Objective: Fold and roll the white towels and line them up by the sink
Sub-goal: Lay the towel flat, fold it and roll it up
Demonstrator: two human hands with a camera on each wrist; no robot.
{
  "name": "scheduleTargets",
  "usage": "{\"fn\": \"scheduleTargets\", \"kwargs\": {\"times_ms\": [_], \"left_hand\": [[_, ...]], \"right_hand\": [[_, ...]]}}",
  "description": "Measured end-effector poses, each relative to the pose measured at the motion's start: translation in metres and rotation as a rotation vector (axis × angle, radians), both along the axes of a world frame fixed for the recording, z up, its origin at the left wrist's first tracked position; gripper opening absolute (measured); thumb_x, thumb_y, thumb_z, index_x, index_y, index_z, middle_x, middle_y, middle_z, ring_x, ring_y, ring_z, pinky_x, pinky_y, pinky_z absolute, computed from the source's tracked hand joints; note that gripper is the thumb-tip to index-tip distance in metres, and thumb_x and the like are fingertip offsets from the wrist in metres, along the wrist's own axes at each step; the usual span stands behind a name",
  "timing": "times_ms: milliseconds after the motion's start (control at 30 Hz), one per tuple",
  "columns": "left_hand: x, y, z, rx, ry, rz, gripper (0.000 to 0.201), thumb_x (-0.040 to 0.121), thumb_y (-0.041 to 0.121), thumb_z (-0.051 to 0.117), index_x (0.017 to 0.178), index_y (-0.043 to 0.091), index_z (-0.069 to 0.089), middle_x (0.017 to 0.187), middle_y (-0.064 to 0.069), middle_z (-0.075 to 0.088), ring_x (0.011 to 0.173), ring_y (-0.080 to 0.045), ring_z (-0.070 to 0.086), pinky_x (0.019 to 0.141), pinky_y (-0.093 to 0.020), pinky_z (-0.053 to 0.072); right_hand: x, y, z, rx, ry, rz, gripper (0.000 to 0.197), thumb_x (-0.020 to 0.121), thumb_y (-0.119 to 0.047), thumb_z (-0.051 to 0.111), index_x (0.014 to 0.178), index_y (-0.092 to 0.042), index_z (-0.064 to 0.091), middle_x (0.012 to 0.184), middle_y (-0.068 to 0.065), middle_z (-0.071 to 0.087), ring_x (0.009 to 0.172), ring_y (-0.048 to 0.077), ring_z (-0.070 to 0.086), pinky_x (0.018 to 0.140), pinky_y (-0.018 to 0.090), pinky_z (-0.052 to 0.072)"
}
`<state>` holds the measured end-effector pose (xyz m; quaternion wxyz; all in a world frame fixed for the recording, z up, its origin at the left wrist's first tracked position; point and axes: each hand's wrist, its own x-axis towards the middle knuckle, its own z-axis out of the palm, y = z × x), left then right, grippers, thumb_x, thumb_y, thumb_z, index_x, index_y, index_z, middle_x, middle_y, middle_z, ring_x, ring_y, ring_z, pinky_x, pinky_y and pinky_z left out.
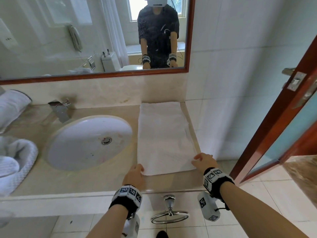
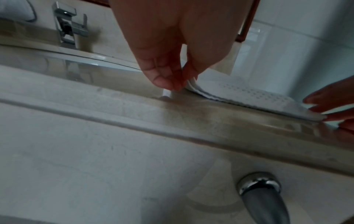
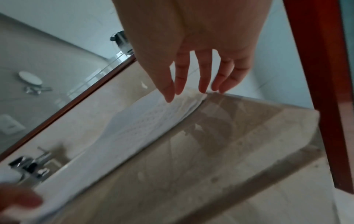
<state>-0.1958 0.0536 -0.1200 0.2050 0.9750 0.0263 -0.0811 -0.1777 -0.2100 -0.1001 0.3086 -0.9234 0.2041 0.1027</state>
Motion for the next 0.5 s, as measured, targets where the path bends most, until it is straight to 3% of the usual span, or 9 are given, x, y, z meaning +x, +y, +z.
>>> {"fn": "scheduleTargets", "kwargs": {"times_ms": [67,133,233,333,400,500], "left_hand": [[-0.002,0.001,-0.001,-0.018,-0.007,-0.012,0.033,0.085,-0.002,0.045,0.114,0.012,0.053,0.124,-0.005,0.054,0.106,-0.024,0.060,0.089,-0.028,0.046],[-0.004,0.004,-0.001,-0.007,-0.031,-0.015,0.036,0.083,-0.003,0.047,0.114,0.013,0.052,0.123,-0.003,0.054,0.106,-0.022,0.059,0.088,-0.027,0.046],[-0.002,0.006,0.003,0.034,-0.077,-0.032,0.026,0.086,0.001,0.050,0.109,0.012,0.055,0.114,-0.004,0.060,0.101,-0.024,0.061,0.083,-0.028,0.047],[0.001,0.003,0.011,0.099,-0.175,-0.104,0.014,0.084,0.005,0.057,0.098,0.008,0.061,0.104,-0.010,0.062,0.096,-0.029,0.060,0.073,-0.029,0.042],[0.003,0.004,0.014,0.097,-0.271,-0.117,0.010,0.077,0.009,0.069,0.086,0.008,0.066,0.100,-0.011,0.060,0.096,-0.032,0.057,0.072,-0.033,0.037],[0.009,0.006,0.022,0.006,-0.302,-0.099,0.012,0.078,0.013,0.071,0.088,0.009,0.067,0.106,-0.006,0.063,0.105,-0.027,0.055,0.087,-0.039,0.036]], "right_hand": [[-0.004,0.005,-0.001,-0.159,0.000,0.122,0.029,0.089,-0.018,0.051,0.115,-0.028,0.059,0.130,0.000,0.052,0.125,0.023,0.042,0.101,0.035,0.041],[-0.009,0.010,-0.005,-0.261,0.014,0.309,0.041,0.090,-0.013,0.047,0.127,-0.031,0.050,0.139,-0.003,0.042,0.130,0.022,0.035,0.105,0.039,0.036],[-0.015,0.013,-0.006,-0.459,0.019,0.472,0.047,0.091,-0.014,0.046,0.135,-0.031,0.041,0.140,-0.002,0.037,0.130,0.022,0.034,0.105,0.043,0.033],[-0.019,0.015,0.004,-0.698,-0.057,0.571,0.043,0.087,-0.026,0.053,0.130,-0.025,0.047,0.138,0.001,0.038,0.130,0.025,0.032,0.100,0.047,0.030],[-0.020,0.022,0.003,-0.693,-0.096,0.651,0.051,0.085,-0.036,0.055,0.133,-0.022,0.045,0.147,0.002,0.030,0.138,0.025,0.023,0.105,0.051,0.025],[-0.021,0.038,-0.001,-0.548,-0.053,0.737,0.056,0.086,-0.027,0.053,0.140,-0.021,0.036,0.154,-0.001,0.021,0.146,0.018,0.010,0.113,0.057,0.011]]}}
